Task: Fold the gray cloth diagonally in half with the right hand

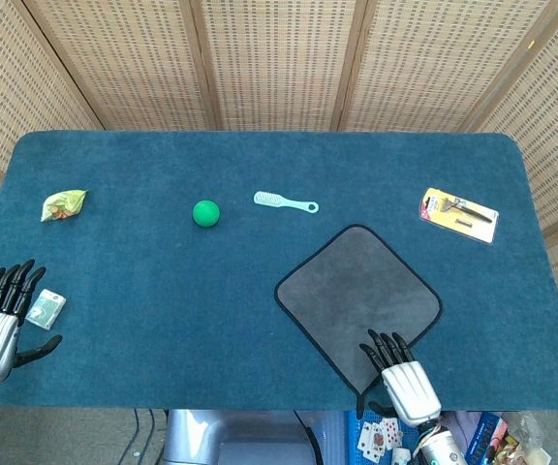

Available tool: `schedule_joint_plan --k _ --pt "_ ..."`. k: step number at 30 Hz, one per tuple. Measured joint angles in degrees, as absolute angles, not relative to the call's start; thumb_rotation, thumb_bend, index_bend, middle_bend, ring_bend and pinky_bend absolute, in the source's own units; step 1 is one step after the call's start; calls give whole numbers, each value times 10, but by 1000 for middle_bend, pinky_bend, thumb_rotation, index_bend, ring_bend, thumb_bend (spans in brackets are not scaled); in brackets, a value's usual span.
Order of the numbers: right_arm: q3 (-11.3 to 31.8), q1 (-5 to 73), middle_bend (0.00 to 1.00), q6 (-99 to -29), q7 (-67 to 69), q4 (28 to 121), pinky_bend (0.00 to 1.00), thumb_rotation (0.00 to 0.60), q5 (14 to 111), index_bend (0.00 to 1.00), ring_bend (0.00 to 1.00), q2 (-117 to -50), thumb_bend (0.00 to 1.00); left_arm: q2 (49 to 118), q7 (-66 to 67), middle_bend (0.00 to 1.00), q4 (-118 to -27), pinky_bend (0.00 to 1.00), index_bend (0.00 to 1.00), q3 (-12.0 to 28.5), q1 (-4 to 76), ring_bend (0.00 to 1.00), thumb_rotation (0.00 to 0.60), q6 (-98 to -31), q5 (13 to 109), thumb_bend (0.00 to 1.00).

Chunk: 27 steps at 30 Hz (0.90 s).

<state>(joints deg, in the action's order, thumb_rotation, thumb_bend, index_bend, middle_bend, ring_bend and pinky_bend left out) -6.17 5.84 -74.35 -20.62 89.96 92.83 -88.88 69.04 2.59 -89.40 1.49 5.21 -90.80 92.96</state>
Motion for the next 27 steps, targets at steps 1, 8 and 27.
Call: schedule_joint_plan --k 1,8,27 --pt "-61 59 0 -743 -206 898 0 600 928 111 0 -890 186 690 26 0 -894 0 0 15 52 0 600 -908 929 108" --pt "-60 61 0 -737 -201 885 0 600 920 112 0 -896 185 691 27 0 -894 0 0 16 52 0 600 -906 927 108" --pt "-57 68 0 -724 -192 861 0 600 904 111 0 -911 186 692 27 0 -894 0 0 16 53 0 600 -905 926 108"
